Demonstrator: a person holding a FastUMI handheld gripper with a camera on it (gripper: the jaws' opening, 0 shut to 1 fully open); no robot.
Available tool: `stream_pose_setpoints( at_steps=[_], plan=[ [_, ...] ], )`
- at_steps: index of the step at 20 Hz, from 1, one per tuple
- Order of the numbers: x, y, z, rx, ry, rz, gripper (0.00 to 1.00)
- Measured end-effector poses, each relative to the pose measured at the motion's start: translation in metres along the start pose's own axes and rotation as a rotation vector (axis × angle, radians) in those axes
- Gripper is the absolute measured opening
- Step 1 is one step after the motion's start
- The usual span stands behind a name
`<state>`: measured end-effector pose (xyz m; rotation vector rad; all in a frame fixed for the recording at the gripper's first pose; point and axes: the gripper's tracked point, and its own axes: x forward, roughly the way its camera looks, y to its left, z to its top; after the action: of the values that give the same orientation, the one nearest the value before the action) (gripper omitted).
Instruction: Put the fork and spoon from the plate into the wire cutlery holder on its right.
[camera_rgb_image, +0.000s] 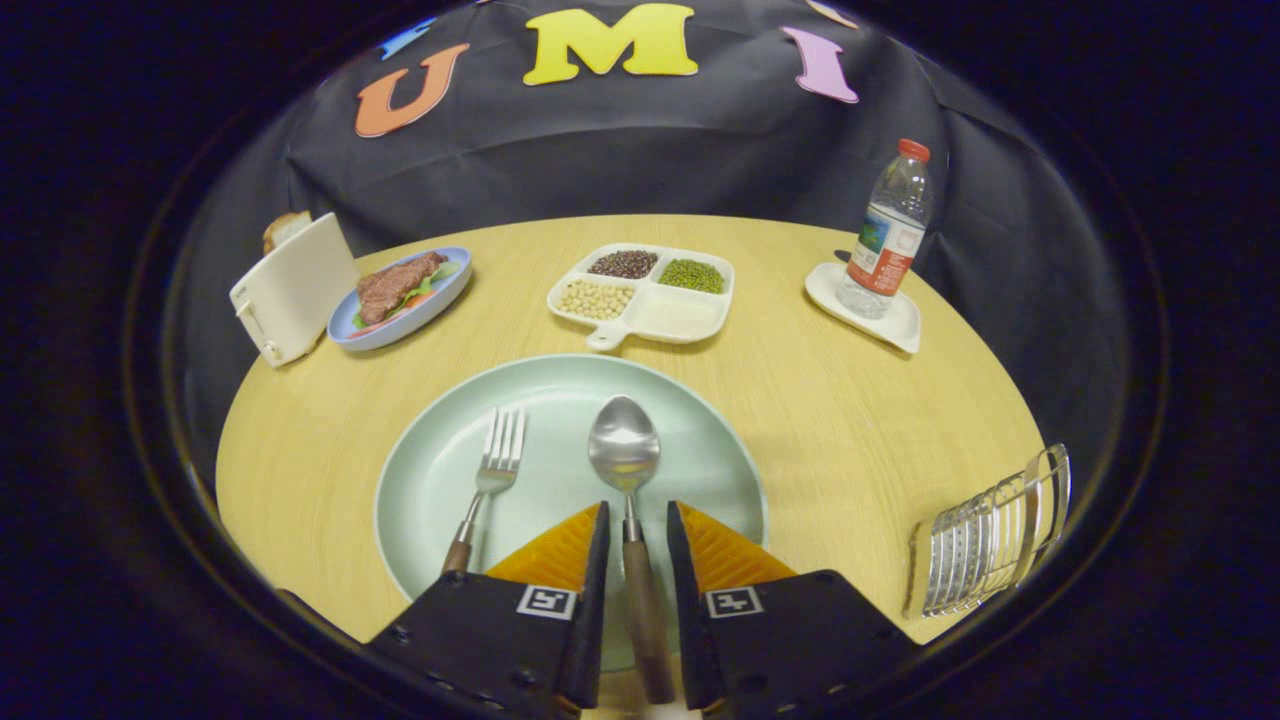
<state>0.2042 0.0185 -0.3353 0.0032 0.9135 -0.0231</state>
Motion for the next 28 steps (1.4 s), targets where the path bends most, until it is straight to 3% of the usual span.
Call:
stream_pose_setpoints(
  at_steps=[3,5,6,19,28],
  plan=[
    [0.003,0.003,-0.002,-0.002,0.009,0.003,0.11],
    [0.0,0.003,-0.001,-0.017,0.013,-0.009,0.09],
    [-0.004,0.005,-0.001,-0.022,0.013,-0.01,0.01],
    [-0.069,-0.007,0.005,0.033,-0.034,0.026,0.01],
    [-0.129,-0.056,0.025,0.068,-0.124,0.02,0.01]
  ],
)
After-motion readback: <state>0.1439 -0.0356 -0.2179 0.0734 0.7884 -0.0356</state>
